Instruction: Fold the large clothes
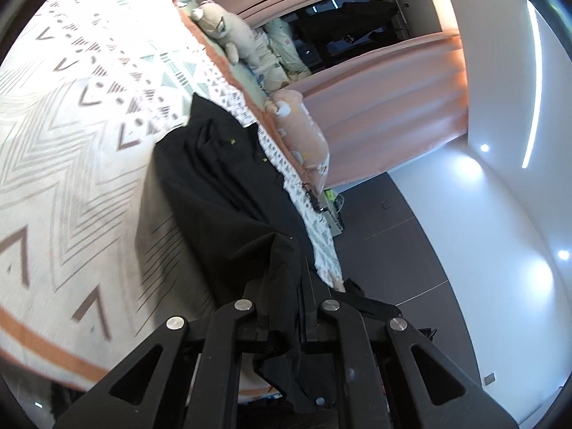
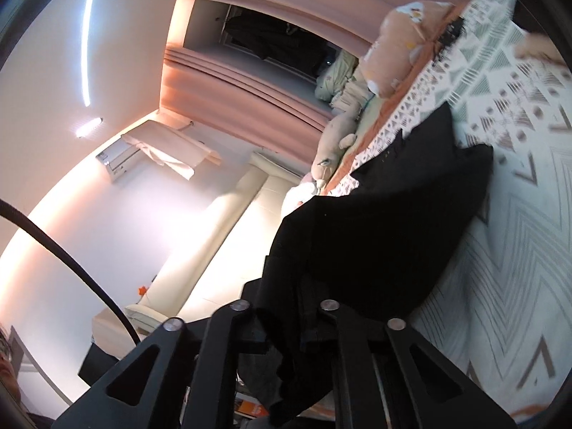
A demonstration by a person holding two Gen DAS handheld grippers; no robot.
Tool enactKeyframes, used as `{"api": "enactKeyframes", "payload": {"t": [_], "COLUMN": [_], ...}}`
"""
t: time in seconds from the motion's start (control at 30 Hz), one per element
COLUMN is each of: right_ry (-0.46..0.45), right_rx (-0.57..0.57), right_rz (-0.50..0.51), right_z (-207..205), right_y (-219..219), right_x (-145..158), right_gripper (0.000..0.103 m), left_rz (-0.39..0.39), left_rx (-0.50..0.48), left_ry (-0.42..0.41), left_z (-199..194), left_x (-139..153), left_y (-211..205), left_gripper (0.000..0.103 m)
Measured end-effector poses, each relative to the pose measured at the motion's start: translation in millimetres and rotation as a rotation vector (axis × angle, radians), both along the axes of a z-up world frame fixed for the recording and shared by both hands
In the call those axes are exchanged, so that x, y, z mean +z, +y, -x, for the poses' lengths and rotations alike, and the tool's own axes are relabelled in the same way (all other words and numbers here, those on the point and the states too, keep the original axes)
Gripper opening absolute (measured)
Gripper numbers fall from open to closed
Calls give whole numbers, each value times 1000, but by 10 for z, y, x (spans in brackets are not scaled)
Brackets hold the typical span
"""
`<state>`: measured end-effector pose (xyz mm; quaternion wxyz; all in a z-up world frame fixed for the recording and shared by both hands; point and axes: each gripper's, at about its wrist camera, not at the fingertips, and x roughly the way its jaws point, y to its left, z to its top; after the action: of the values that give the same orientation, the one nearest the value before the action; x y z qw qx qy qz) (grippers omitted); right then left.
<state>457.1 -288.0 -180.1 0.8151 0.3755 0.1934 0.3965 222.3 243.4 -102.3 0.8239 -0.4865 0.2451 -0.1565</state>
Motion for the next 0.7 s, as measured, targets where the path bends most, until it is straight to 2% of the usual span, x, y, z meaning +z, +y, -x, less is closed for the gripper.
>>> {"api": "enactKeyframes", "payload": {"t": [0.2,0.37,0.7], "right_ry": [-29,-56,-85], "right_rx": [-9,-27,-67], "right_rz": [-8,-23,7], "right_z": [-221,-436,-1251], "right_y": [22,-39,115], "right_x": [271,620,1282], "right_gripper": [3,3,3], "left_rz": [21,33,21], "left_rx": [7,23,43], "left_ry": [-44,-87,-121], "left_z": [-396,-767,-1824], "left_x": [254,493,959], "left_y": [73,221,489], "left_gripper": [9,9,9]}}
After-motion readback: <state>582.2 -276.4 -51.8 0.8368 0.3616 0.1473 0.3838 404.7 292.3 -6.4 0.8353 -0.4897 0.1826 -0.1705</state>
